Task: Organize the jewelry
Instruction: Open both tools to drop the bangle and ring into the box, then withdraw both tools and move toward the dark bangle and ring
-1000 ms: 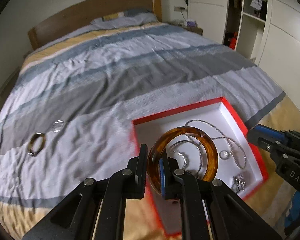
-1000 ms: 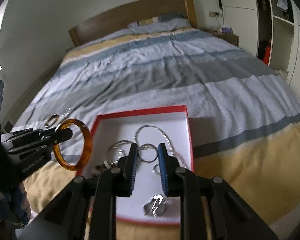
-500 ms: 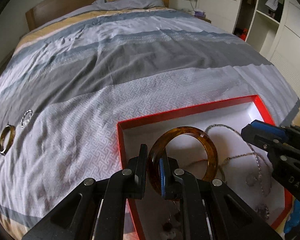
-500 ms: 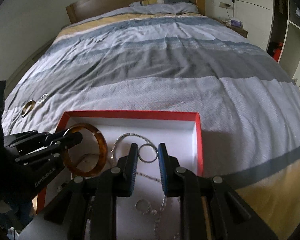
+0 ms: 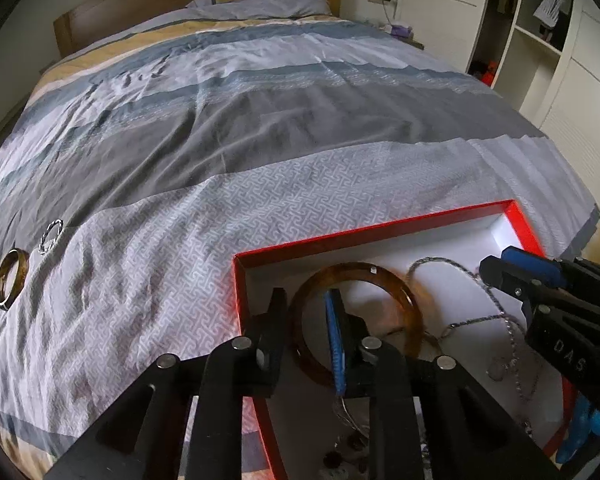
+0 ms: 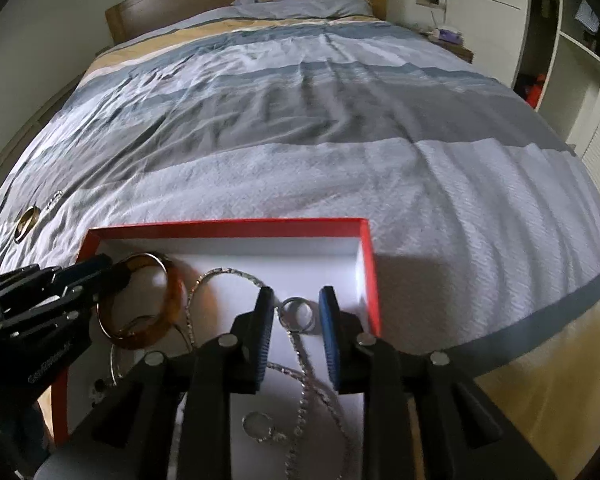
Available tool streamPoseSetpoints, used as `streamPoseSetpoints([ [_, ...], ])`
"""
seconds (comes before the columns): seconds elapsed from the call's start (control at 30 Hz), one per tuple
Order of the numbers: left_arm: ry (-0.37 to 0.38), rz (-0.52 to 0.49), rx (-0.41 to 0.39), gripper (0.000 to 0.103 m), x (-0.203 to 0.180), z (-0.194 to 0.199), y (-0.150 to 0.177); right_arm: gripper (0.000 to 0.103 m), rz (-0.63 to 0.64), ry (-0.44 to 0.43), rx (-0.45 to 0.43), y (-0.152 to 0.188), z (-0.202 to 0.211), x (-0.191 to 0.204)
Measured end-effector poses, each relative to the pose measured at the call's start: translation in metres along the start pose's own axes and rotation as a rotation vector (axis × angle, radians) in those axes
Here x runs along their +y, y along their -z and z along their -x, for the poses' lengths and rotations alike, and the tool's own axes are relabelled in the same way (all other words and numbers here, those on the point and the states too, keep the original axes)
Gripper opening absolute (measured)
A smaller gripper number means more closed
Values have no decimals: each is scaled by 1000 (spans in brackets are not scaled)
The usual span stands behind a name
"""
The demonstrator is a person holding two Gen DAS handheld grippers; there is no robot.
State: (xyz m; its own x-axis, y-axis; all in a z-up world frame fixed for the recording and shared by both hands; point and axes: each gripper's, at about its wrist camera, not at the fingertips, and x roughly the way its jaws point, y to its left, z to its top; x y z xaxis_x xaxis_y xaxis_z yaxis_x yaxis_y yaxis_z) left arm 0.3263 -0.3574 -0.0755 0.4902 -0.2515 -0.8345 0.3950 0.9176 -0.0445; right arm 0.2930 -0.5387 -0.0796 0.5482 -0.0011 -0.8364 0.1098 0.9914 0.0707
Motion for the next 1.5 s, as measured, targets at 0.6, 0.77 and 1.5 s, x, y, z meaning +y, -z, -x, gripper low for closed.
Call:
streamPoseSetpoints([
  [0.6, -77, -14, -249, 78, -26, 182, 32, 38, -68, -10, -174, 38, 157, -10],
  [0.77, -169, -29, -324, 82, -33, 233, 65, 40, -50, -13, -218, 68, 204, 7],
  [1.5, -313, -4, -536, 87, -28, 393, 181, 44, -3, -77, -369, 148, 341, 78],
])
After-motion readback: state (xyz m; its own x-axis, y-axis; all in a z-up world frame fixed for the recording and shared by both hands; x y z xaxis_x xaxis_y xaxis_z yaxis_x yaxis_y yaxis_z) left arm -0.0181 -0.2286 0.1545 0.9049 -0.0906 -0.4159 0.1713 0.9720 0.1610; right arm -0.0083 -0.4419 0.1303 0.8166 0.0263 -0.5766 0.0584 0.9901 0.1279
